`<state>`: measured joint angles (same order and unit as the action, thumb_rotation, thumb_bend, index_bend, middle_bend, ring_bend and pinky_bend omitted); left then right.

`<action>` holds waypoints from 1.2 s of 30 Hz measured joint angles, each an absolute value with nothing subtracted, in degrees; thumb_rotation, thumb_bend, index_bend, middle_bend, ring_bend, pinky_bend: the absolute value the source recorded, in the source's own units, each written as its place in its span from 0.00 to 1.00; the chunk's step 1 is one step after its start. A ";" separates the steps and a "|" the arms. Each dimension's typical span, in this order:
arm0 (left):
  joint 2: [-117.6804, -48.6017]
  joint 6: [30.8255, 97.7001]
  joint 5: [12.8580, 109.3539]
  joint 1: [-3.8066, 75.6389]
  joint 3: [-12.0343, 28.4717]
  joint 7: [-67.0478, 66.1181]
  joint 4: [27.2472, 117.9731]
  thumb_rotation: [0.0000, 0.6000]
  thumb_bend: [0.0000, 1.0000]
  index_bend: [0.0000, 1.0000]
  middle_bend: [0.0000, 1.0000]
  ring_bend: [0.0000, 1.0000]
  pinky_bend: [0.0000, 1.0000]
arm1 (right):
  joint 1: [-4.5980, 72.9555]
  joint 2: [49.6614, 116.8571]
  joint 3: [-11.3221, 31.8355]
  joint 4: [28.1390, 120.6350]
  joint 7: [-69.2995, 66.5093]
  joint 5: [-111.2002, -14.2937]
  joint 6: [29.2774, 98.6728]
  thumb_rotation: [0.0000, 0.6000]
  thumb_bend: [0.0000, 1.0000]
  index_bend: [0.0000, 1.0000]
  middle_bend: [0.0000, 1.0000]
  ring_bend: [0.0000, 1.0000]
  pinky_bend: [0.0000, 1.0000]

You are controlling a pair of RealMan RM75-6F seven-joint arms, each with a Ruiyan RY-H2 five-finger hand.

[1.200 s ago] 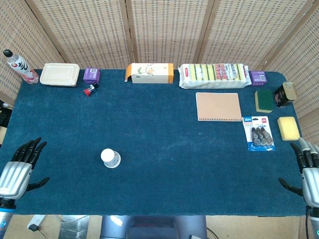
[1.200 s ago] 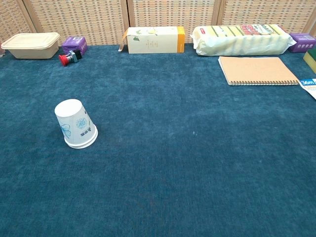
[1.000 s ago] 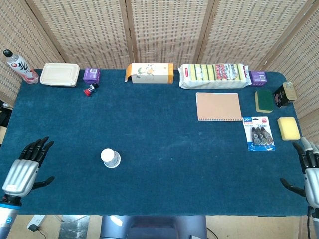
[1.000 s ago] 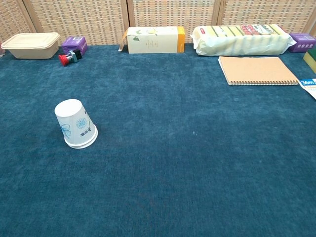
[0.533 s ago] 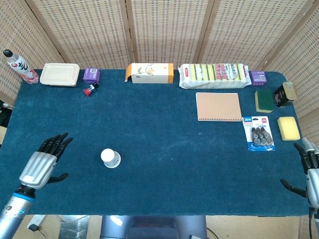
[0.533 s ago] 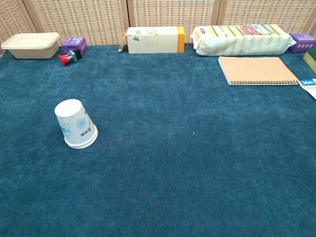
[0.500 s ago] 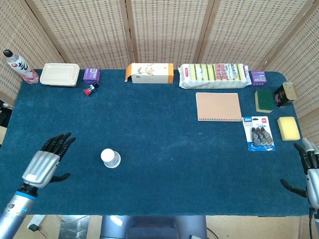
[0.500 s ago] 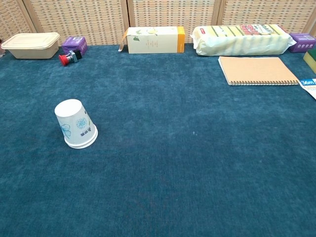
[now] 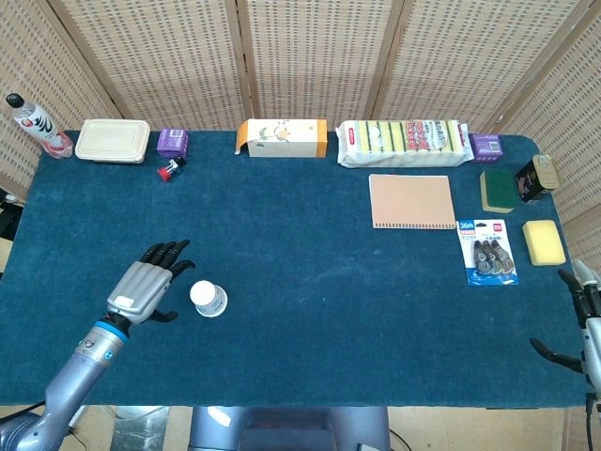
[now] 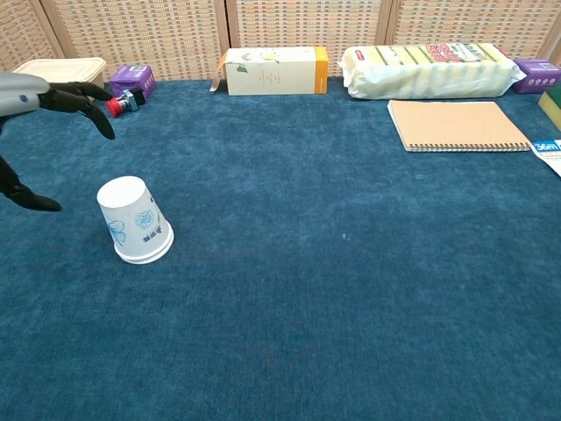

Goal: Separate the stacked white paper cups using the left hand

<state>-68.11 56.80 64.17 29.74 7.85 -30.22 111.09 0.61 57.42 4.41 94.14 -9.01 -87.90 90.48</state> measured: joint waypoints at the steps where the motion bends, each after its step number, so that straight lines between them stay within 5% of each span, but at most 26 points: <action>1: -68.71 56.61 63.14 30.32 7.93 -30.86 110.93 1.00 0.13 0.24 0.00 0.00 0.05 | 0.61 57.34 4.41 94.14 -9.23 -87.90 90.45 1.00 0.03 0.07 0.00 0.00 0.00; 36: -74.64 58.82 54.51 37.91 5.03 -34.74 108.26 1.00 0.27 0.41 0.00 0.00 0.05 | 0.84 56.73 4.04 94.32 -10.98 -88.24 89.64 1.00 0.03 0.06 0.00 0.00 0.00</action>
<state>-74.64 58.82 54.51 37.91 5.03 -34.74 108.26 0.84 56.73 4.04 94.32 -10.98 -88.24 89.64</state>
